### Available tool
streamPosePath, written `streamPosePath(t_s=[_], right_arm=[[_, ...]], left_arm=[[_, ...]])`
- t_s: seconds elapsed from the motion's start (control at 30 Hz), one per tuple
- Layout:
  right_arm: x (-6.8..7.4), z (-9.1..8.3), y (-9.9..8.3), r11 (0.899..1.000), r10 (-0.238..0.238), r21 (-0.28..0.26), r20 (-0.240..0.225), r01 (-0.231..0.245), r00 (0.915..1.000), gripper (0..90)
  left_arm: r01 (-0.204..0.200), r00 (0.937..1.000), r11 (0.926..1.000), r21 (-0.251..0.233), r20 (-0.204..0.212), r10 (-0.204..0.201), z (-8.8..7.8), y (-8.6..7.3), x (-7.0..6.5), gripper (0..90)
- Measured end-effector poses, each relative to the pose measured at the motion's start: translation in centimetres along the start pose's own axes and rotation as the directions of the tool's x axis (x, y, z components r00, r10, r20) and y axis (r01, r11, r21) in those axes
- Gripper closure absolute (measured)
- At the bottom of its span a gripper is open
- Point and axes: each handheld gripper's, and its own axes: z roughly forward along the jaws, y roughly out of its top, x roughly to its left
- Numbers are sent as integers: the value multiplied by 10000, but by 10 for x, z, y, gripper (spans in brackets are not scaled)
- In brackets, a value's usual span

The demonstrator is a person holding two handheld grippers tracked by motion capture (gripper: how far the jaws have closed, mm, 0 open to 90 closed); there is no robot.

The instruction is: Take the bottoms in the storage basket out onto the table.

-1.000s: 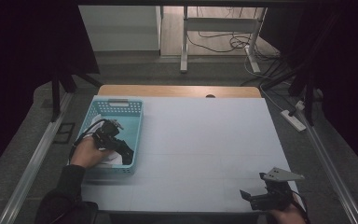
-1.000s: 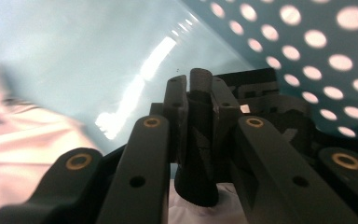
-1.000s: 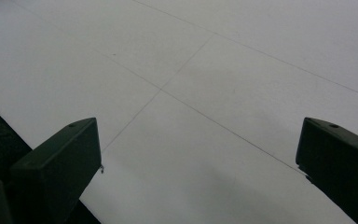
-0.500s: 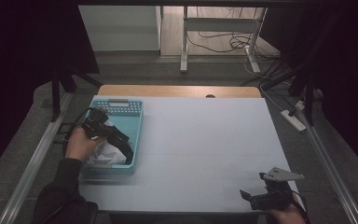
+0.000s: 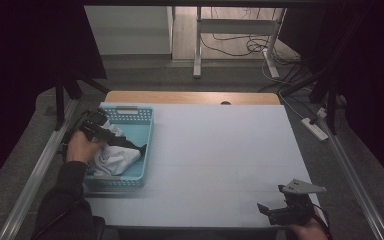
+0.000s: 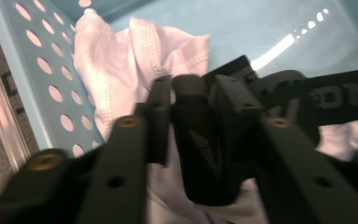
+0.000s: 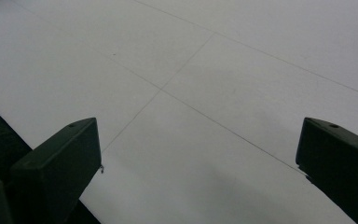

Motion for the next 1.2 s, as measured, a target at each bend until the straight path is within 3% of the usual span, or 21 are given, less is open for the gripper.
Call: streamPosePath(t_s=[0.1,0.13,0.17,0.2,0.23,0.27,0.3,0.37,0.47,0.6,0.63,0.7,0.8,0.9,0.93,1.1,1.17,1.2], right_arm=[[0,0,0,10000,1,13,-8,-1,10000,3],[0,0,0,10000,1,13,-8,-1,10000,3],[0,0,0,10000,-10,18,-5,10,10000,4],[0,0,0,10000,-24,7,-2,24,10000,3],[0,0,0,10000,-24,7,-2,24,10000,3],[1,0,0,10000,-32,17,9,32,10000,3],[1,0,0,10000,-32,17,9,32,10000,3],[1,1,0,10000,-46,49,32,46,10000,4],[1,1,0,10000,-53,45,32,52,10000,3],[0,1,0,10000,-34,20,7,34,10000,4],[0,0,0,10000,-29,30,6,29,10000,3],[0,0,0,10000,-43,29,13,43,10000,4],[1,0,0,10000,-68,16,28,68,10000,4],[1,0,0,10000,-78,22,29,78,10000,4],[1,0,0,10000,-74,15,27,74,10000,4],[1,0,0,10000,-75,15,20,75,10000,4],[1,0,0,10000,-97,12,19,97,10000,4],[1,0,0,9999,-113,17,22,113,9999,4]], left_arm=[[354,9983,9979,-539,484,-328,-9,-3,2,305],[362,9975,9971,-665,629,-320,-12,-4,2,305],[351,9966,9962,-792,766,-290,-16,-5,2,228],[148,9926,9964,-830,1217,-46,-20,-9,-2,104],[148,9926,9964,-830,1217,-46,-20,-9,-2,44],[-146,9869,9972,-739,1595,263,-19,-13,-9,13],[-146,9869,9972,-739,1595,263,-19,-13,-9,0],[-435,9840,9977,-518,1705,518,-14,-17,-15,0],[-706,9855,9973,-179,1536,725,-2,-19,-20,0],[-673,9895,9946,796,1330,563,16,-19,-19,0],[-727,9921,9928,950,1091,622,17,-18,-22,0],[-702,9915,9924,1013,1164,582,18,-18,-23,0],[-1010,9918,9828,1544,936,872,25,-16,-27,0],[-993,9907,9769,1894,1111,791,35,-17,-31,0],[-1158,9917,9713,2078,797,1011,41,-18,-35,0],[-1023,9934,9754,1954,708,900,43,-18,-37,18],[-868,9949,9786,1867,665,756,41,-19,-35,82],[-667,9968,9844,1628,545,586,38,-21,-34,139]])
